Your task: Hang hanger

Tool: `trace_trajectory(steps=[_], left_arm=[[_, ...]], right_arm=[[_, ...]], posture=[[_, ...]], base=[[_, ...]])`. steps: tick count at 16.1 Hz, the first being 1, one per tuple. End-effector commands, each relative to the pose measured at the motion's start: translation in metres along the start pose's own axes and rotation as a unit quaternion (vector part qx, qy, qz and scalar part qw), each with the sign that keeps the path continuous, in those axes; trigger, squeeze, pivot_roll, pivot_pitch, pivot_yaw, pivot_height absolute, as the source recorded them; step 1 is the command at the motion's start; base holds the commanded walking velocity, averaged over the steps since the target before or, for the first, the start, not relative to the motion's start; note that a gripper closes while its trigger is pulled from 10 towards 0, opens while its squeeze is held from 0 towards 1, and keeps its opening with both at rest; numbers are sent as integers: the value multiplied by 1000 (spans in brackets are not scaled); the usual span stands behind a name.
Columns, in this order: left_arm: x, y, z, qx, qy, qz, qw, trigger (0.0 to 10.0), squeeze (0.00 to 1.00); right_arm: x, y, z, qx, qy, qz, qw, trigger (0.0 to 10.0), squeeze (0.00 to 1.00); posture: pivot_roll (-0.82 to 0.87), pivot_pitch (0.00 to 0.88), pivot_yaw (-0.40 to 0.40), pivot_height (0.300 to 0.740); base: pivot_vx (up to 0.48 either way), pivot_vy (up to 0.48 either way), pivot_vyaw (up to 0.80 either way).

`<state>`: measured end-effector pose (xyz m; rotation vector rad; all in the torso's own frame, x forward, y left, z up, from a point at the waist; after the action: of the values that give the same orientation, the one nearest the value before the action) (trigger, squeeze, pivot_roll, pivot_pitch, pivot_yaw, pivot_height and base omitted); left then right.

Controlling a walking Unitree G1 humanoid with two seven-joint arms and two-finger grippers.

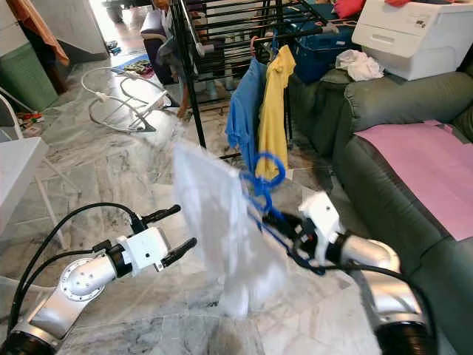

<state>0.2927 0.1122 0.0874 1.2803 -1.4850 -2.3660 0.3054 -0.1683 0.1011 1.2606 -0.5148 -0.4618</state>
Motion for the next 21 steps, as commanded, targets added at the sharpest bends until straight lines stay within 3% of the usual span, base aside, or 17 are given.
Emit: trace_trajectory(steps=[1,10,13,14,16,17,18,19,21], left_arm=[[-9,1,4,-2,-3,-21,1000,10000,1000],[-39,11,3,12,-16,-70,997,10000,1000],[-28,8,1,5,-66,-46,997,10000,1000],[-21,4,1,-2,-93,-43,995,10000,0],[-13,-2,1,-14,-137,-26,990,10000,0],[-11,-5,1,-22,-152,-24,988,9451,0],[-14,-6,-1,-22,-152,-24,988,4078,0],[-17,-7,-3,-21,-151,-26,988,3176,0],[-22,-6,-6,-18,-156,-22,987,157,0]], right_arm=[[-3,20,1,27,36,23,999,10000,0],[-21,4,19,-52,161,55,984,10000,0],[-24,4,19,-62,181,77,979,10000,0],[-25,5,18,-65,188,92,976,10000,0],[-24,8,18,-70,197,116,971,10000,0],[-23,9,17,-70,199,121,970,10000,0],[-22,10,18,-71,201,126,969,10000,0],[-22,10,18,-74,204,133,967,10000,0],[-22,6,19,-86,214,150,961,10000,0]], posture=[[-111,0,62,740],[-105,0,74,740],[-107,0,79,740],[-111,0,80,740],[-115,0,80,740],[-115,0,80,740],[-115,0,80,740],[-120,0,85,740],[-122,0,87,740]], base=[[0,0,0],[0,0,0],[0,0,0],[0,0,0],[0,0,0],[0,0,0],[0,0,0],[0,0,0],[0,0,0]])
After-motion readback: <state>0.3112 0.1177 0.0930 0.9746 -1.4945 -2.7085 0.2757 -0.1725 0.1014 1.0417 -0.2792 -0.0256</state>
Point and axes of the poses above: a point about 5 cm out from each wrist's last joint towards the gripper, its own z axis pointing back from the gripper into the wrist, its own y axis along the axis of the wrist's last joint, x = y × z, the point moved 4 cm from there along -z, pointing out of the wrist towards the gripper, and after that the axes turned 1 degree about z, right-handed, at the moved point
